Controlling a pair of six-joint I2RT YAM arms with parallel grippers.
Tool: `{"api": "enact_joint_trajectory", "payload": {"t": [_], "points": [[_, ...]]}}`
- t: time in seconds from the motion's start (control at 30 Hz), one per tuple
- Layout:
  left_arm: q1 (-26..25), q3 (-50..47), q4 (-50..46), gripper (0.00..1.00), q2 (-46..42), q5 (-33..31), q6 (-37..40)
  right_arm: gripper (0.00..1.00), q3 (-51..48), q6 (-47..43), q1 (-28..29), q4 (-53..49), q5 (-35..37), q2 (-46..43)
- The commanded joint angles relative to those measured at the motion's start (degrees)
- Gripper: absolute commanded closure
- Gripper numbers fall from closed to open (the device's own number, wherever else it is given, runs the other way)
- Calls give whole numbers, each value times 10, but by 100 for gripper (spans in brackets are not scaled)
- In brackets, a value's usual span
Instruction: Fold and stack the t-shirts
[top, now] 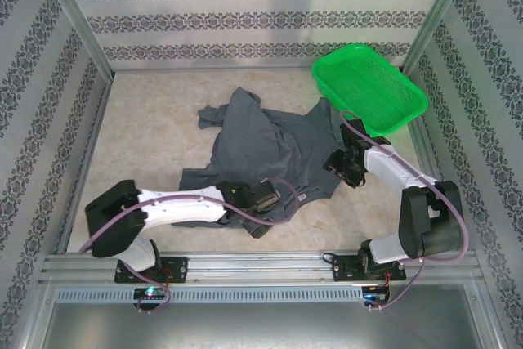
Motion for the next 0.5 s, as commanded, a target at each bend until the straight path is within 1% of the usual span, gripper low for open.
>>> {"api": "enact_joint_trajectory", "payload": {"t": [0.0,0.1,0.17,0.27,0.3,0.37,0.4,0.43,0.47], "points": [[-25,52,56,5,45,-9,48,35,13,10,-7,-6,-15,-27],[-35,85,61,5,96,-3,55,35,7,9,-15,-13,-20,-44],[-35,97,62,7,123,8,55,35,4,7,-21,-16,-24,-55],[-35,103,77,20,148,17,55,35,1,3,-28,-20,-28,-70],[-33,108,76,26,155,17,55,35,1,1,-30,-23,-29,-74],[-30,122,68,47,165,7,53,36,3,-5,-33,-26,-29,-82],[-26,127,65,62,165,0,50,36,4,-7,-34,-27,-29,-86],[-21,132,63,85,162,-9,47,36,5,-9,-35,-28,-29,-89],[-18,138,59,100,157,-22,43,36,6,-11,-35,-29,-30,-92]]}}
